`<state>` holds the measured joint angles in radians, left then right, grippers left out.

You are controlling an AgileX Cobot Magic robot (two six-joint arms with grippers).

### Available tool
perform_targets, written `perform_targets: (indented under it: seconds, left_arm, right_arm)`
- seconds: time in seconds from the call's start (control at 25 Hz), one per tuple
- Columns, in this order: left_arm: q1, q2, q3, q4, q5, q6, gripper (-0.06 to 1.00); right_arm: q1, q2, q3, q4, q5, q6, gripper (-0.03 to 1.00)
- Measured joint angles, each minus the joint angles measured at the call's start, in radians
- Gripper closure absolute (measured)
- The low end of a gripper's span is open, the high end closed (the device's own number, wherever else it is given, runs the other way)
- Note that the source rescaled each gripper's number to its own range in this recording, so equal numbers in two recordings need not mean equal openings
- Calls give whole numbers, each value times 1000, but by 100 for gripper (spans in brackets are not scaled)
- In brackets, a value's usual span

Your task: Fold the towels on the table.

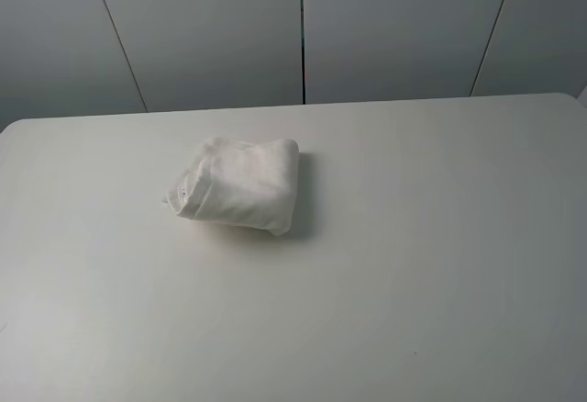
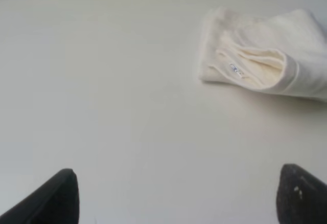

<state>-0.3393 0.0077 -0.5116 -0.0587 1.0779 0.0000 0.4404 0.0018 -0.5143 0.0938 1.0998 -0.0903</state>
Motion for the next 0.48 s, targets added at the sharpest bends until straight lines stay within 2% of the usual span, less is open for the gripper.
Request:
perform_targets:
  seconds: [0.48]
  left_arm:
    - [0,-8,0,0,2,6,-5]
  right_arm:
    - [-11,-2,0,0,-2,0,-3]
